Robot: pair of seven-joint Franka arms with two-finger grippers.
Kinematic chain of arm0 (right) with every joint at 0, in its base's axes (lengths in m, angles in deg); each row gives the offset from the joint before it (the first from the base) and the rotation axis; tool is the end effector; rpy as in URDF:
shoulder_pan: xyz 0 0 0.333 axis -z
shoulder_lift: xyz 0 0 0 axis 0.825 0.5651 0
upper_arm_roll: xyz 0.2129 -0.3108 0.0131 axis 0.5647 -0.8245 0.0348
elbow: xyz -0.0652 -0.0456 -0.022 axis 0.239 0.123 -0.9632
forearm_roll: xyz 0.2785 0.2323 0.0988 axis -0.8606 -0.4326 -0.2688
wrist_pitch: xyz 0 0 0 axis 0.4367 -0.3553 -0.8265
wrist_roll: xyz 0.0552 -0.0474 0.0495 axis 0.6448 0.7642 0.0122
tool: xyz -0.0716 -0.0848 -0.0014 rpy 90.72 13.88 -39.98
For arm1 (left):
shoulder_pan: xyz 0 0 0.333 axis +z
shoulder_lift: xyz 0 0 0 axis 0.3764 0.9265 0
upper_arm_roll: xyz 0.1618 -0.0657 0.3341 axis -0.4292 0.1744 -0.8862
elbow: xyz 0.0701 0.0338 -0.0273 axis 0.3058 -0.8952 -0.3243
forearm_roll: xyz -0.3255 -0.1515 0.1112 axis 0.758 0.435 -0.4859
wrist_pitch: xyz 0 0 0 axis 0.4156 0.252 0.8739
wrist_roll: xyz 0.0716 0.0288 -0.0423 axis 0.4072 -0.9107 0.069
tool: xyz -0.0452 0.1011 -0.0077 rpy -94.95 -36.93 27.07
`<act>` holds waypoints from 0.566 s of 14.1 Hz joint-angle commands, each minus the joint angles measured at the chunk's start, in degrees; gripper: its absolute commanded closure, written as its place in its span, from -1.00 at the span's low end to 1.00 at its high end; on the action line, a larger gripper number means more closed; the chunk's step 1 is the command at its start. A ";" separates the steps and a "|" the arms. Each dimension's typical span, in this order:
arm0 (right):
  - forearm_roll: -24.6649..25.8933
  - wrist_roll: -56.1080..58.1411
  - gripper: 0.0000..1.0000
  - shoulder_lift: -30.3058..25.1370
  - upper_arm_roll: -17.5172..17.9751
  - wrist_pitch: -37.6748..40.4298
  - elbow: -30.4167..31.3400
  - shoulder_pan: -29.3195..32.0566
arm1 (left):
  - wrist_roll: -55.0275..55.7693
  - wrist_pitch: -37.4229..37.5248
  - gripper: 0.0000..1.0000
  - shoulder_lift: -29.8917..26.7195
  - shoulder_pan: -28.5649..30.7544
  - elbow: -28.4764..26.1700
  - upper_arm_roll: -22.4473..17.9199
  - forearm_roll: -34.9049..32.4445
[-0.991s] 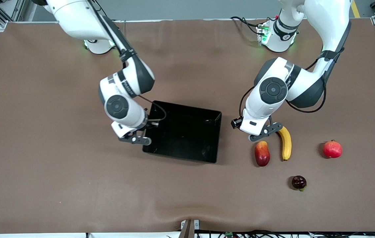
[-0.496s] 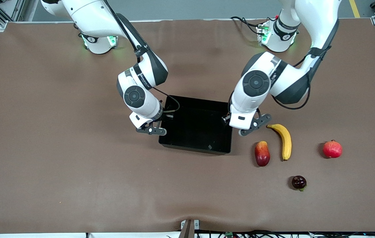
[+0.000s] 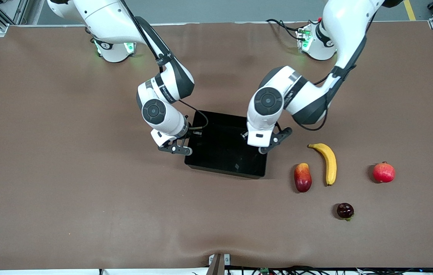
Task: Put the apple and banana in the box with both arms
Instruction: 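Lower the apple into the tray and open the left gripper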
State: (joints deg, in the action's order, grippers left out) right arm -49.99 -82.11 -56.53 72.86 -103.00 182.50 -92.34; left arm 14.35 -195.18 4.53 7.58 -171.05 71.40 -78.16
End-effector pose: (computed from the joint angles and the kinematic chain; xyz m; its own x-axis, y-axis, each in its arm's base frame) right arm 0.5504 0.4009 0.3152 0.9694 -0.1775 -0.1698 -0.2047 -0.9658 -0.1594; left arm 0.5556 -0.4006 0.3789 0.7944 0.5982 -0.1050 0.5874 -0.8007 -0.1175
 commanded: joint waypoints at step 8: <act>-1.27 0.14 -1.00 -7.21 -1.06 2.92 1.31 3.60 | 3.38 -9.85 1.00 8.73 -1.29 2.28 -0.27 -4.76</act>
State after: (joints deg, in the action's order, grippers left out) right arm -50.07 -82.11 -60.87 71.46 -101.45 182.38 -91.09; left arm 16.04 -203.50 11.42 7.06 -170.29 71.20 -81.36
